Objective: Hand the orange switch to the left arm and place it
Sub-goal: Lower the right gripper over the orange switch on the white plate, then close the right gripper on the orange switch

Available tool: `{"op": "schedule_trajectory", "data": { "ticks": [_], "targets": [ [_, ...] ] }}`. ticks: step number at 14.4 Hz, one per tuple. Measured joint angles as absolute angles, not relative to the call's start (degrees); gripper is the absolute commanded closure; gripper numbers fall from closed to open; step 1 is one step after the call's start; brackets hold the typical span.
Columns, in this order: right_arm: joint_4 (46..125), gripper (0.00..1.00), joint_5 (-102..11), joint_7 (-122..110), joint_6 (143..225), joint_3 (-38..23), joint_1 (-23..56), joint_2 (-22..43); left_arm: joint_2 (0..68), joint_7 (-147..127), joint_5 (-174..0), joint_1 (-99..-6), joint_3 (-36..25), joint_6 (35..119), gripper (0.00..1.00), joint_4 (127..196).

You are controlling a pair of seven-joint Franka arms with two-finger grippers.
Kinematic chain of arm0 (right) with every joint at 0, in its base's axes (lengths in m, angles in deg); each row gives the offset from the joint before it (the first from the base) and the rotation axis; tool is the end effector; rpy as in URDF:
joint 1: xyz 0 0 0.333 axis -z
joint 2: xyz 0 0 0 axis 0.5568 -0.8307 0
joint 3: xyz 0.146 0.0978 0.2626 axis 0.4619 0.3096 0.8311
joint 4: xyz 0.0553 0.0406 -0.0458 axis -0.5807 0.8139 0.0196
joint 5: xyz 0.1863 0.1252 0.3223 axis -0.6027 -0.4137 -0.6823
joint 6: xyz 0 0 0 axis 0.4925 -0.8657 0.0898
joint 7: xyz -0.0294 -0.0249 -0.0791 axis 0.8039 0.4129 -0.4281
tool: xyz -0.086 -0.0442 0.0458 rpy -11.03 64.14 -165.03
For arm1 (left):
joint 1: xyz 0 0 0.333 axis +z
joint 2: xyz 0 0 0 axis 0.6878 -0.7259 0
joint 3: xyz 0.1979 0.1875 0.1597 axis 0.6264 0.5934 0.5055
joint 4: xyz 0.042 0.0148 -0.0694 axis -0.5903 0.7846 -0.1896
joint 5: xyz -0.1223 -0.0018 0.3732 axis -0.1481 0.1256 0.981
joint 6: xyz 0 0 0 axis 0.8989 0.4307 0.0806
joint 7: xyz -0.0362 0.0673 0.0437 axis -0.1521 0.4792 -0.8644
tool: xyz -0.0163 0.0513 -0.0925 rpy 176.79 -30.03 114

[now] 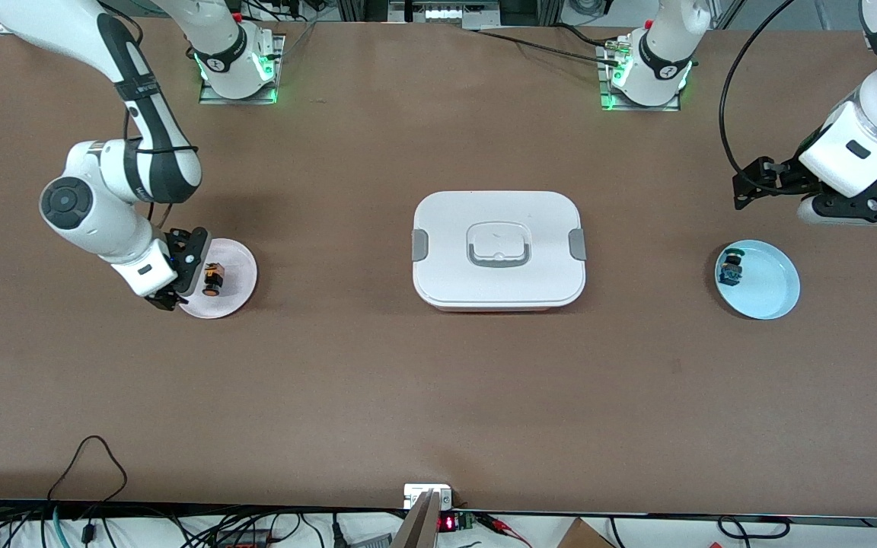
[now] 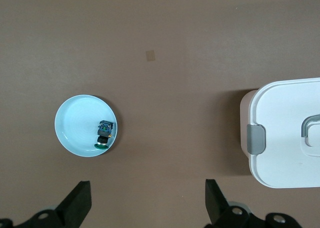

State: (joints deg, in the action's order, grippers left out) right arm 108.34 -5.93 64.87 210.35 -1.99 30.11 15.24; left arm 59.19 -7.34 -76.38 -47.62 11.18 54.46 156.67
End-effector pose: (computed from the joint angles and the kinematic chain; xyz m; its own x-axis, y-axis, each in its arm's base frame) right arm 0.5781 0.0381 0.2602 0.1450 0.9892 -0.0221 0.9890 -0.1443 0.0333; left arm 0.5586 -0.0526 0.5839 0.9991 -0.0377 -0.0177 -0.0382 -0.9988 -0.0291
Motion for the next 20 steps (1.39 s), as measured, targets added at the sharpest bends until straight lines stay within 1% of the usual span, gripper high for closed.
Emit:
{"op": "schedule_trajectory", "data": {
  "ticks": [4, 7, 10, 20],
  "targets": [
    [110.8, 0.0, -5.9, 67.6, 215.2, -2.0, 28.8, 13.9, 59.2, -7.3, -76.4, -47.6, 11.2, 54.5, 0.0, 156.7],
    [111.7, 0.0, -5.9, 70.2, 217.4, -2.1, 29.0, 13.4, 59.2, -7.3, -76.4, -47.6, 11.2, 54.5, 0.0, 156.7],
    [114.2, 0.0, -5.9, 72.5, 220.8, -2.4, 30.3, 13.3, 59.2, -7.3, -76.4, -47.6, 11.2, 54.5, 0.0, 156.7],
    [115.4, 0.0, -5.9, 73.4, 221.5, -2.4, 31.4, 13.3, 59.2, -7.3, -76.4, -47.6, 11.2, 54.5, 0.0, 156.7]
  ]
}}
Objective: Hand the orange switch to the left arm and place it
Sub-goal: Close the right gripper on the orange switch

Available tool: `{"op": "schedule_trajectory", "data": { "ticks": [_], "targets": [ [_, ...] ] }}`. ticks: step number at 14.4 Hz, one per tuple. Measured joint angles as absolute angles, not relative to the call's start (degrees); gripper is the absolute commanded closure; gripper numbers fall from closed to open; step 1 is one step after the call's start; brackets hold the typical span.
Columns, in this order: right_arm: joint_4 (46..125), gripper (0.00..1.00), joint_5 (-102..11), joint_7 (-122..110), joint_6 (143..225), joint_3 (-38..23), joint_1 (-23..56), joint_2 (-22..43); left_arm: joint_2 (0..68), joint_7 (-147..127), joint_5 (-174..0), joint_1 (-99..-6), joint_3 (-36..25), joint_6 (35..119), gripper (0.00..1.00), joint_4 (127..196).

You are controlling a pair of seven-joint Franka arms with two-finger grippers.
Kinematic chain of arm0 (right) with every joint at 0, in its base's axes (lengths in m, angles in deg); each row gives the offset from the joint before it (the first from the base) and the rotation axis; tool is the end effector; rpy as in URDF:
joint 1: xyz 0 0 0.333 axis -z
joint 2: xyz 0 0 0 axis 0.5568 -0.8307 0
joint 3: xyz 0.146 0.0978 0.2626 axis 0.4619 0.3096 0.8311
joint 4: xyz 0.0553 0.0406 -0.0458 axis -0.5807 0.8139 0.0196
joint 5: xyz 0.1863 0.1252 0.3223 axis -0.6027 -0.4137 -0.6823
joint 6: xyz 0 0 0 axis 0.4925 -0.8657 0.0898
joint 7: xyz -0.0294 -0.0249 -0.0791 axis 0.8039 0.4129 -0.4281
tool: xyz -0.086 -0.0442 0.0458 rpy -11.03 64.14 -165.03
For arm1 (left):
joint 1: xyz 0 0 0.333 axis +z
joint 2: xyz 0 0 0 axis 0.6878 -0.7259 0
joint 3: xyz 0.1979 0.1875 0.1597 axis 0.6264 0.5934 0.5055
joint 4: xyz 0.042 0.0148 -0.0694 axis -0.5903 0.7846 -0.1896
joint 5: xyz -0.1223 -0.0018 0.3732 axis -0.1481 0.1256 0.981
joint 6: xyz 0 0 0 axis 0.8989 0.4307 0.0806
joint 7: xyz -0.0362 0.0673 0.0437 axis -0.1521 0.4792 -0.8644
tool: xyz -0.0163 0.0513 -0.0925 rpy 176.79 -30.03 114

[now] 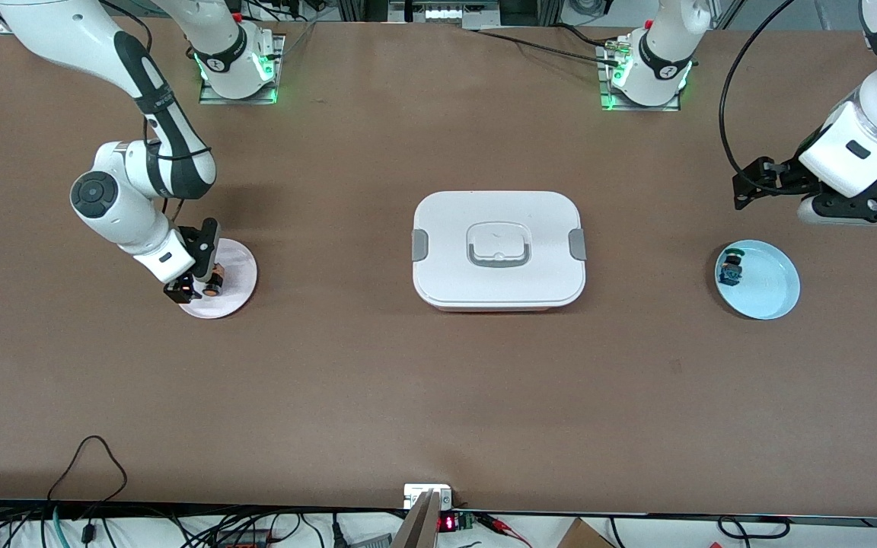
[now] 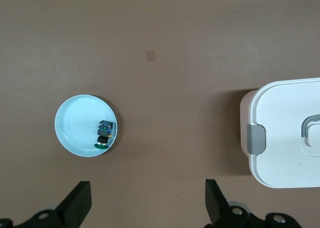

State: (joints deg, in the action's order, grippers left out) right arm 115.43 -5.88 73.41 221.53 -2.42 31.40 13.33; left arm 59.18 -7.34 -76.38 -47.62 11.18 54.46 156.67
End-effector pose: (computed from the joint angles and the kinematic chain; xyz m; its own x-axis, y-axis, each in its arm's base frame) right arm 0.5502 0.0209 0.2121 0.0210 0.9996 -0.0202 0.9976 -0.0196 0.0672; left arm 0.5587 -0.0526 0.5838 0.9991 -0.0377 -0.0178 -0.0382 -0.9988 -0.0291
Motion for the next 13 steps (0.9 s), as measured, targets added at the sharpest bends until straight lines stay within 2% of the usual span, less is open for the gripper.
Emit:
{"op": "schedule_trajectory", "data": {
  "ticks": [13],
  "targets": [
    [115.9, 0.0, -5.9, 73.4, 225.3, -1.8, 31.3, 11.6, 59.2, -7.3, -76.4, -47.6, 11.2, 54.5, 0.0, 156.7]
  ]
}}
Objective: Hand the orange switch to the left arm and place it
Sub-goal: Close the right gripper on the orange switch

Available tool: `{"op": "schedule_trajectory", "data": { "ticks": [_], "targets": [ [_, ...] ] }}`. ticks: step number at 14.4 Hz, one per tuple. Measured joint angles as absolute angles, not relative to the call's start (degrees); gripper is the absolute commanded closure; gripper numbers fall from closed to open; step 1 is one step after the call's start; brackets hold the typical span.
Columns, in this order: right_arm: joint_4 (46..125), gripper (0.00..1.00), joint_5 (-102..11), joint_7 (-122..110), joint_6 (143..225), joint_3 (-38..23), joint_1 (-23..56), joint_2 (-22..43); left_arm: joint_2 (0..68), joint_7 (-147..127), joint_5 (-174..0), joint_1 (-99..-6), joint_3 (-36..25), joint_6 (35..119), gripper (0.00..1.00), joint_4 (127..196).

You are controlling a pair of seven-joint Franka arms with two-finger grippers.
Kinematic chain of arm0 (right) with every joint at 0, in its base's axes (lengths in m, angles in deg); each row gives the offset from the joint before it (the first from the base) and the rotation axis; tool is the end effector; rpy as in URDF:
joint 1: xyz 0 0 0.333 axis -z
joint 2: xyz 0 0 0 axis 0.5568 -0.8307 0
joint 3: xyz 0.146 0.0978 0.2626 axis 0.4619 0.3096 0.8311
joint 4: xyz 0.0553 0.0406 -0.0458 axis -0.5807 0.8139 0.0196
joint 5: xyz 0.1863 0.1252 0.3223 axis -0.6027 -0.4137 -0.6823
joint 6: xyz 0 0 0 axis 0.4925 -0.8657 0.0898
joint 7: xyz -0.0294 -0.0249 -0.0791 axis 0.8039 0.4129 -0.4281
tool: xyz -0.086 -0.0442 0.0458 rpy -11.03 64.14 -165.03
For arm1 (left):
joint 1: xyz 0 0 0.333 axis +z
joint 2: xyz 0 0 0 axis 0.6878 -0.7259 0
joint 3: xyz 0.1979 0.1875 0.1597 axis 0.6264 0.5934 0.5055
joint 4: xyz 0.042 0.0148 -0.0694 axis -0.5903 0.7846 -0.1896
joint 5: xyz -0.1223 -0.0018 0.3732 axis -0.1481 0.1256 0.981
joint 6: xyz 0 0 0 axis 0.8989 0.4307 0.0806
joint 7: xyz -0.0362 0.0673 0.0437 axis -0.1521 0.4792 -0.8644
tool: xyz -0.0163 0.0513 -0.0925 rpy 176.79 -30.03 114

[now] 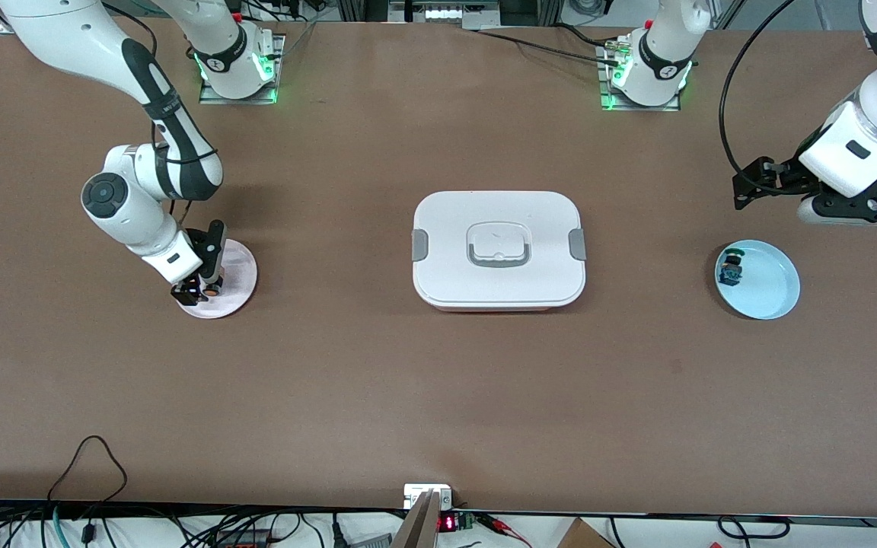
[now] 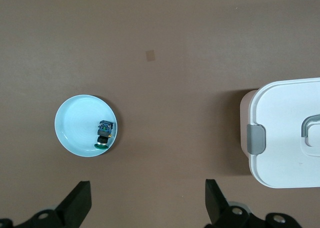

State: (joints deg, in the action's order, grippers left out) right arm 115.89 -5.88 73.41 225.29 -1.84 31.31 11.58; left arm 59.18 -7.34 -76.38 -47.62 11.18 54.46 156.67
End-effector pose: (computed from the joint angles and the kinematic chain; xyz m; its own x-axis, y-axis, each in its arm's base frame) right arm 0.5494 0.0278 0.1988 0.0088 0.9999 -0.0124 0.9956 -0.0076 0.0937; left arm 0.5587 -0.0526 0.5838 0.9991 -0.0377 -0.0178 -0.0382 -0.9988 -0.0291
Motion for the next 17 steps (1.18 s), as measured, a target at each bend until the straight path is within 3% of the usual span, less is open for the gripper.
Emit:
{"op": "schedule_trajectory", "data": {
  "ticks": [9, 12, 14, 17],
  "targets": [
    [115.9, 0.0, -5.9, 73.4, 226.5, -1.8, 31.3, 10.5, 59.2, -7.3, -76.4, -47.6, 11.2, 54.5, 0.0, 156.7],
    [115.9, 0.05, -5.9, 73.4, 226.7, -1.8, 31.3, 10.4, 59.2, -7.3, -76.4, -47.6, 11.2, 54.5, 0.0, 156.7],
    [115.9, 0.1, -5.9, 73.4, 226.8, -1.7, 31.3, 10.4, 59.2, -7.3, -76.4, -47.6, 11.2, 54.5, 0.0, 156.7],
    [115.9, 0.35, -5.9, 73.4, 227.1, -1.5, 31.0, 10.4, 59.2, -7.3, -76.4, -47.6, 11.2, 54.5, 0.0, 156.7]
  ]
}}
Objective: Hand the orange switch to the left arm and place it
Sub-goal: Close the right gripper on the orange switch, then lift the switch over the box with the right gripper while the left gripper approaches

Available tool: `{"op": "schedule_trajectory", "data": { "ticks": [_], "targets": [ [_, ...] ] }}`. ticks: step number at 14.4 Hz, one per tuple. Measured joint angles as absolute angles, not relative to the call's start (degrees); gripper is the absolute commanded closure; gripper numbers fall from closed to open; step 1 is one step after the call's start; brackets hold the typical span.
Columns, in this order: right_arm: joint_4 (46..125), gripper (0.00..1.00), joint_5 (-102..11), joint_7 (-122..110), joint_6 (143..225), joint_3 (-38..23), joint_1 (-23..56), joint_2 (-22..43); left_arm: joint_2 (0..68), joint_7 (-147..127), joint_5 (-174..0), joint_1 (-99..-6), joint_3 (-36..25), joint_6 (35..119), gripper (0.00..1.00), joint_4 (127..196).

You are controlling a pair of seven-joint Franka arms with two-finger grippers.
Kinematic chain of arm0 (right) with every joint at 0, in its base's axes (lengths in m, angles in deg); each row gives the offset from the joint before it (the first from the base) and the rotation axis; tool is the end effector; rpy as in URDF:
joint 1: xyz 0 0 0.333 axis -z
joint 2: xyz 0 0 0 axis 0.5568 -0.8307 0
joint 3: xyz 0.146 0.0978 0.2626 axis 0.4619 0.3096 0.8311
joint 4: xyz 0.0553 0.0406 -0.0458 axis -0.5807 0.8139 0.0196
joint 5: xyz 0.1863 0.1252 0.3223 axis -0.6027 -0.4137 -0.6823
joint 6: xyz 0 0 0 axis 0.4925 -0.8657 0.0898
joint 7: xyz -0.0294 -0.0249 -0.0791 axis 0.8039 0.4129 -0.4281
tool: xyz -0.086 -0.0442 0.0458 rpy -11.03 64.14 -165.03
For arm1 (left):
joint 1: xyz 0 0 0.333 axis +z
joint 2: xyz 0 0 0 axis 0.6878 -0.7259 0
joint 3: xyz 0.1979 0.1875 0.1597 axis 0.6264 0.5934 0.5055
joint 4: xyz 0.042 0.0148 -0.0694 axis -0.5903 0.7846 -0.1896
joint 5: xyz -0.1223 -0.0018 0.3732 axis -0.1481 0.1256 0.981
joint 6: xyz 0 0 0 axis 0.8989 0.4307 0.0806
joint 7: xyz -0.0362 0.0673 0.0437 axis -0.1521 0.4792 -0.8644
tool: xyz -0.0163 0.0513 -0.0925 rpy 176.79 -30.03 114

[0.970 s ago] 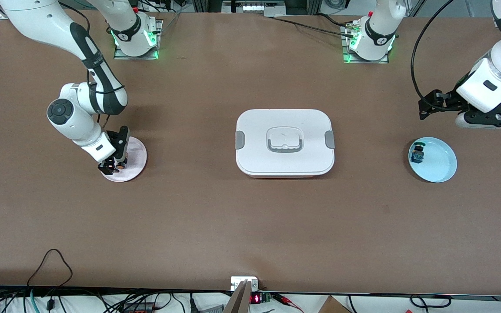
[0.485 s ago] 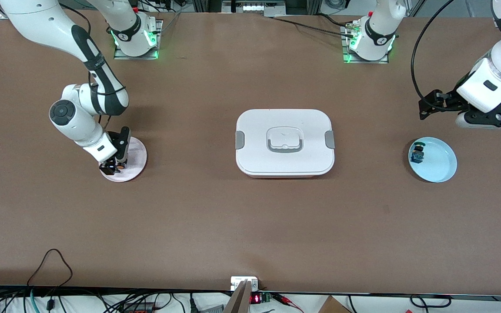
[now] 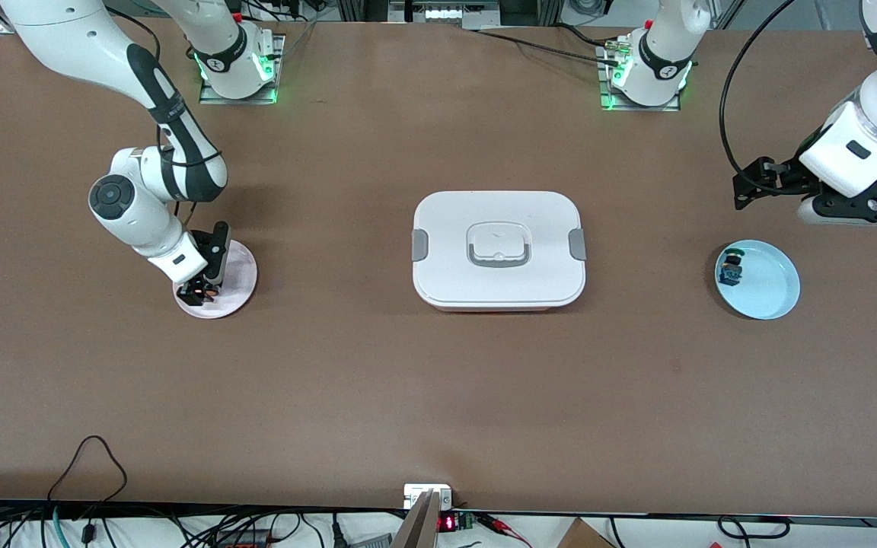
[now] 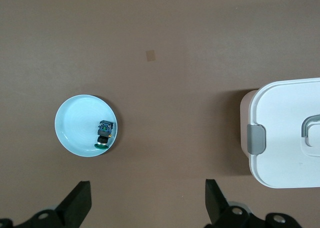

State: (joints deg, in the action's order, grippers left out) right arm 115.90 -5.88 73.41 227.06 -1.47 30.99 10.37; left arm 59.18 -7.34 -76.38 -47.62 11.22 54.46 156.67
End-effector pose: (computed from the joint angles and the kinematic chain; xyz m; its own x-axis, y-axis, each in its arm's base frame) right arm 0.5491 0.0347 0.1901 -0.0032 1.0000 -0.0080 0.9947 0.0040 0.1030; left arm 0.5587 -0.0523 0.5838 0.9992 -0.0370 -0.0178 -0.0375 -0.9989 -0.0291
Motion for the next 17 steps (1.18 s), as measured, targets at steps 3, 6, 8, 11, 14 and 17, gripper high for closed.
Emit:
{"op": "schedule_trajectory", "data": {
  "ticks": [3, 6, 8, 11, 14, 17],
  "targets": [
    [115.9, 0.64, -5.9, 73.4, 227.4, -1.5, 30.8, 10.4, 59.2, -7.3, -76.4, -47.6, 11.2, 54.5, 0.0, 156.7],
    [115.9, 0.83, -5.9, 73.4, 227.4, -1.5, 30.8, 10.4, 59.2, -7.3, -76.4, -47.6, 11.2, 54.5, 0.0, 156.7],
    [115.9, 0.89, -5.9, 73.4, 227.5, -1.5, 30.8, 10.4, 59.2, -7.3, -76.4, -47.6, 11.2, 54.5, 0.0, 156.7],
    [115.8, 0.91, -5.9, 73.4, 227.4, -1.2, 30.8, 10.4, 59.2, -7.3, -76.4, -47.6, 11.2, 54.5, 0.0, 156.7],
    [114.2, 0.97, -5.9, 73.4, 224.3, 1.1, 30.7, 10.7, 59.2, -7.3, -76.4, -47.6, 11.2, 54.5, 0.0, 156.7],
    [109.3, 0.98, -6.4, 73.4, 214.4, 3.3, 30.7, 12.0, 59.2, -7.3, -76.4, -47.6, 11.2, 54.5, 0.0, 156.7]
  ]
}}
